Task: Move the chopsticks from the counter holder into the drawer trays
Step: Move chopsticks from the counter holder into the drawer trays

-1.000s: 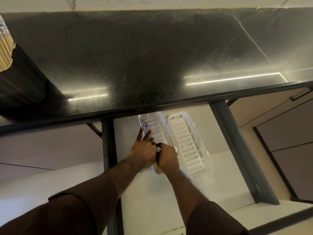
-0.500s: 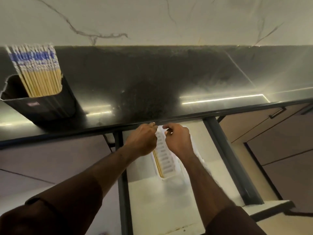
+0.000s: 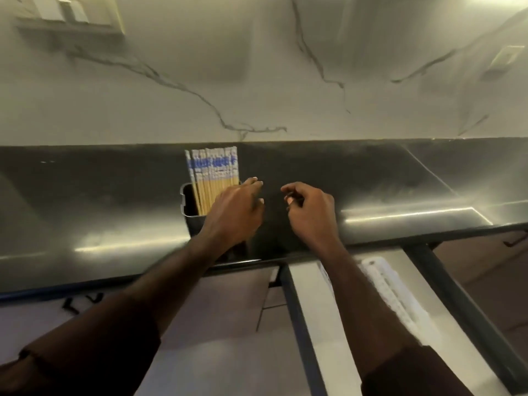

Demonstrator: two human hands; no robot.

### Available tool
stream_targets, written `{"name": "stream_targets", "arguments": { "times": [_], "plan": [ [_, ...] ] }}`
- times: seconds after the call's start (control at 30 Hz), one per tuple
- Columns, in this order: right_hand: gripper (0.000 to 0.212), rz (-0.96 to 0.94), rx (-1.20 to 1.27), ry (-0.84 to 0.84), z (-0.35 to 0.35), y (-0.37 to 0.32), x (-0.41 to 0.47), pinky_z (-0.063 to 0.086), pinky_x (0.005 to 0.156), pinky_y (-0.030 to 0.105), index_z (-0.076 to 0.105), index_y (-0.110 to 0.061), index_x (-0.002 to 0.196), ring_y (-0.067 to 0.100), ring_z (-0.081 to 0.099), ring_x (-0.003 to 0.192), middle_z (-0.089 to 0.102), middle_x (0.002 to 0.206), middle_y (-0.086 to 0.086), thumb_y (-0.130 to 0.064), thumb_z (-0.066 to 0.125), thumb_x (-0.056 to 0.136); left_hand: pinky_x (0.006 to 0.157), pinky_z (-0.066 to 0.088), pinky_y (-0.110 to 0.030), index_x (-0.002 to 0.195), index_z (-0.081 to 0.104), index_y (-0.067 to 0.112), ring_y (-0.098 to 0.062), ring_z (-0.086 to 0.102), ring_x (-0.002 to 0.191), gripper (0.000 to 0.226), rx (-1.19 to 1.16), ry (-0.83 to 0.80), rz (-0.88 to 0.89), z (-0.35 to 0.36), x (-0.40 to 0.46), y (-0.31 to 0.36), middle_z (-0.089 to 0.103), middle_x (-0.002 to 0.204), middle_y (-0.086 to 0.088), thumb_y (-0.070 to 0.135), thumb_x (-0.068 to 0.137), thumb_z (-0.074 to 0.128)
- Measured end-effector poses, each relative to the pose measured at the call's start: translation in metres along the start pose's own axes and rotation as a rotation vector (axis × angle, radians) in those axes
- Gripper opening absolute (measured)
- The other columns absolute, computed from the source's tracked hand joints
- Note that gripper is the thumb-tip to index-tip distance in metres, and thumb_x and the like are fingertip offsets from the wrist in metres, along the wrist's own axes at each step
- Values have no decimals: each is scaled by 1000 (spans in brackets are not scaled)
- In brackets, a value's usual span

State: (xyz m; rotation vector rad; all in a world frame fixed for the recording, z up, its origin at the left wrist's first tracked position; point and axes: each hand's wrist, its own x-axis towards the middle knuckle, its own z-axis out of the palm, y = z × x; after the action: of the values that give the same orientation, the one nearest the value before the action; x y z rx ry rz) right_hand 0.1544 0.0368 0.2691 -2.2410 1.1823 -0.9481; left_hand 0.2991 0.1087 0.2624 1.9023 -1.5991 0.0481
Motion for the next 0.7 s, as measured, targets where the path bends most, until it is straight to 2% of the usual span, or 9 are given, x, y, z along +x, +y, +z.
{"name": "stream_targets", "arguments": {
  "times": [0.17, 0.27, 0.33, 0.4, 0.5, 0.57, 0.6, 0.7],
  "plan": [
    [27, -59, 84, -29, 40, -64, 19, 44, 77, 5, 70, -17, 111, 2, 63, 89, 73, 103, -2, -5, 59, 89, 107, 41, -41, 136, 52, 8, -28, 53, 127, 48, -17, 72, -69, -47, 7, -57, 52, 141, -12, 12, 89, 62],
    [28, -75, 110, -73, 69, -83, 33, 54, 81, 16, 68, -16, 115, 4, 65, 92, 72, 108, 0, -6, 61, 90, 101, 49, -44, 137, 50, 8, -28, 58, 122, 48, -82, 104, -147, -55, 11, -86, 51, 142, -12, 11, 91, 61],
    [28, -72, 108, -88, 88, -88, 42, 53, 83, 17, 67, -17, 116, 4, 64, 92, 71, 110, 0, -7, 61, 90, 96, 52, -38, 137, 50, 9, -25, 63, 114, 47, -143, 118, -211, -56, 15, -101, 56, 138, -11, 13, 92, 60],
    [27, -68, 111, -111, 110, -89, 53, 51, 82, 15, 67, -17, 116, 2, 62, 92, 70, 110, 0, -8, 61, 90, 88, 46, -22, 134, 52, 8, -21, 65, 107, 44, -166, 154, -267, -56, 22, -118, 63, 128, -12, 13, 91, 61],
    [29, -52, 109, -178, 141, -90, 67, 54, 89, 27, 64, -17, 119, 6, 63, 99, 69, 114, 1, -10, 61, 91, 79, 38, -18, 139, 47, 9, -15, 63, 102, 51, -147, 168, -347, -52, 36, -140, 63, 128, -16, 13, 90, 62],
    [31, -33, 100, -221, 160, -88, 75, 54, 92, 30, 63, -16, 122, 10, 63, 103, 68, 117, 2, -12, 60, 92, 81, 40, -18, 143, 41, 9, -10, 61, 96, 57, -123, 142, -381, -47, 47, -157, 60, 131, -17, 14, 91, 61],
    [32, -24, 100, -237, 168, -87, 77, 52, 92, 27, 62, -16, 124, 10, 63, 103, 68, 118, 2, -12, 60, 92, 84, 43, -19, 144, 39, 9, -11, 62, 97, 59, -122, 136, -393, -43, 52, -164, 59, 132, -17, 15, 91, 62],
    [37, 11, 105, -264, 187, -80, 81, 46, 90, 19, 58, -16, 129, 10, 62, 106, 67, 121, 2, -14, 61, 92, 95, 47, -30, 145, 37, 9, -23, 60, 116, 62, -149, 122, -423, -33, 63, -183, 59, 132, -16, 17, 90, 64]
  ]
}}
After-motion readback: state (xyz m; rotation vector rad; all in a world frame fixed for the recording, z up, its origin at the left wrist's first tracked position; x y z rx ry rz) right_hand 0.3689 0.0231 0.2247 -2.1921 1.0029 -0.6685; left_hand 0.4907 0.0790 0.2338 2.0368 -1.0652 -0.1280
